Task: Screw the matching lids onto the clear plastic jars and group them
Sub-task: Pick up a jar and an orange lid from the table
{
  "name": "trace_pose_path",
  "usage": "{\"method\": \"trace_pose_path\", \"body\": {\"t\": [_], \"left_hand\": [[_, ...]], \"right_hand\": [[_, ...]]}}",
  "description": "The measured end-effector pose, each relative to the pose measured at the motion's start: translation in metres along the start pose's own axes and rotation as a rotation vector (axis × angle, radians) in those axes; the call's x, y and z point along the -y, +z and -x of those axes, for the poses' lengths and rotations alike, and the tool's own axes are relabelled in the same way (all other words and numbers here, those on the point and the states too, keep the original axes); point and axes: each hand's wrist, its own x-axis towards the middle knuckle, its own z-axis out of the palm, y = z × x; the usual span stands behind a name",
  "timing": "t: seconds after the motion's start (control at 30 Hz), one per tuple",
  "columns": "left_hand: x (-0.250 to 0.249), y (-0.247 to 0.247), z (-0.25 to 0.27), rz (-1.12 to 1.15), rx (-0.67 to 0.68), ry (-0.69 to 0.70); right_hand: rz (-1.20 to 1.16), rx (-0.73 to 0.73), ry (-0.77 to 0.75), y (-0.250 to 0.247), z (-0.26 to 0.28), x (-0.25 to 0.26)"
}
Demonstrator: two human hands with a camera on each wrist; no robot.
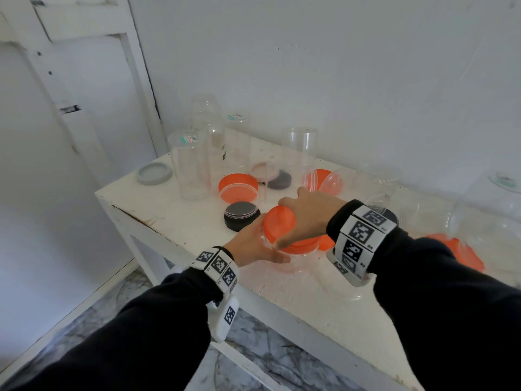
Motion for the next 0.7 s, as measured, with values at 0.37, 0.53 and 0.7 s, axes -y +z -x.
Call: {"method": "trace_pose_path", "body": {"t": [0.37,0.53,0.7], "left_hand": [[-0.010,-0.009,-0.003,-0.087,0.059,0.038],[-0.008,-0.014,-0.005,-0.078,0.115,0.045],[-0.010,-0.014,-0.006,-0.062,0.129,0.031]], "right_hand": [[-0.092,0.109,-0.187,-0.005,0.000,-0.009],[-0.098,0.143,-0.206,-0.001,-0.004,-0.009],[-0.077,0.088,-0.191,-0.002,-0.004,-0.007]]}}
